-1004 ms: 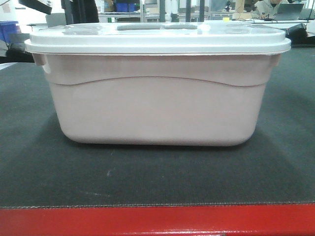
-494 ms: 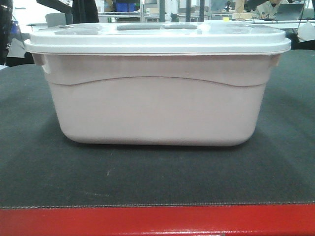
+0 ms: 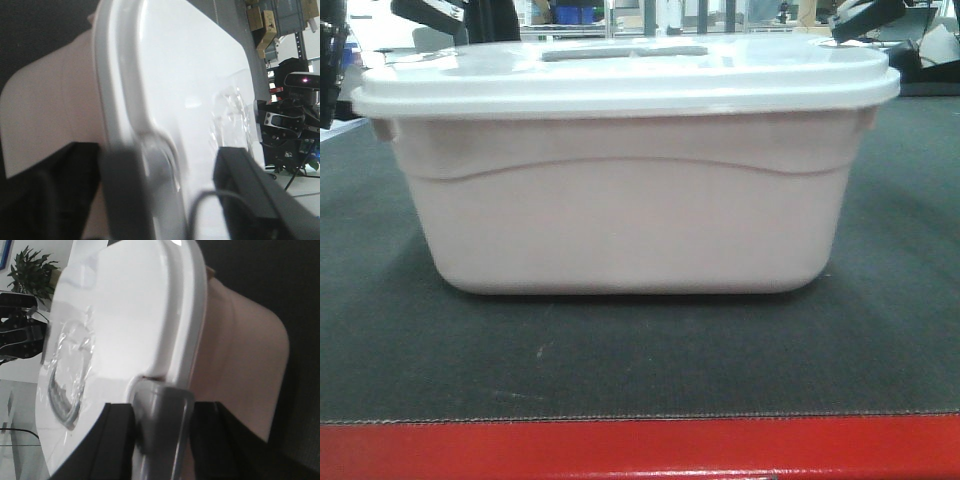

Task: Grab white bin and place on right shelf
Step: 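Lift the pink bin off the table with both grippers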

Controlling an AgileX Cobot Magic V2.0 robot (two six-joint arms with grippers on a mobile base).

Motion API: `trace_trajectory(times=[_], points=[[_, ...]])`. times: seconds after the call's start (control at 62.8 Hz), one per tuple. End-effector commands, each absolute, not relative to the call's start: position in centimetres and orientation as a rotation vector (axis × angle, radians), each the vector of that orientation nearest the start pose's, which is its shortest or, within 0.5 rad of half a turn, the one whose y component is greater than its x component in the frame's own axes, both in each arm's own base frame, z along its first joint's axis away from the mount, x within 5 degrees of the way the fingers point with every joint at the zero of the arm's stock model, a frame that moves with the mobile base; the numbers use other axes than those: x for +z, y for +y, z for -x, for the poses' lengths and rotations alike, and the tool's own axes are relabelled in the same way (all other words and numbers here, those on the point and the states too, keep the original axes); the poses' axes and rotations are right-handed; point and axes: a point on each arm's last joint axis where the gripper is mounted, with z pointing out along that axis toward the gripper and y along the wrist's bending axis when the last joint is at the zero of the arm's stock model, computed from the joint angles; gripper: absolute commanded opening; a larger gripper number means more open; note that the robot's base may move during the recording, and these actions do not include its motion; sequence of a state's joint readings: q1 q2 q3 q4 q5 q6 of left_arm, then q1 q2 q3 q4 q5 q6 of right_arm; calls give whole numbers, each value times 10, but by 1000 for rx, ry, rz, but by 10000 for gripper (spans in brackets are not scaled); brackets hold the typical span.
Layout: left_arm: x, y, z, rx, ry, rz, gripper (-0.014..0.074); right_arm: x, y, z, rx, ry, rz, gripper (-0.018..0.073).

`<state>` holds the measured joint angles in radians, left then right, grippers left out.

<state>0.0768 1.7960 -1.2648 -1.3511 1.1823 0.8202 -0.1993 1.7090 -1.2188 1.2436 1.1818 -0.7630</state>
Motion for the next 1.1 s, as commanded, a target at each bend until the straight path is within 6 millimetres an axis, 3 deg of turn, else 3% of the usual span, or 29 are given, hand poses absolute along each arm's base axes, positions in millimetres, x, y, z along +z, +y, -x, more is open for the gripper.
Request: trace_trajectory(times=[0.0, 0.366, 0.542, 0.876, 1.083], points=[[306, -65, -352, -1624, 2120, -237, 225, 312, 19, -335, 1419, 2196, 185, 176], [313, -66, -353, -1671, 2052, -196, -130, 322, 21, -336, 1518, 2076, 161, 169], [334, -66, -348, -1659, 1991, -229, -126, 326, 22, -338, 1549, 2030, 135, 164], [406, -68, -323, -1582, 1840, -362, -126, 329, 22, -339, 1569, 1990, 123, 157], [438, -69, -305, -1550, 1780, -414, -126, 349, 22, -336, 1620, 1845, 96, 153]])
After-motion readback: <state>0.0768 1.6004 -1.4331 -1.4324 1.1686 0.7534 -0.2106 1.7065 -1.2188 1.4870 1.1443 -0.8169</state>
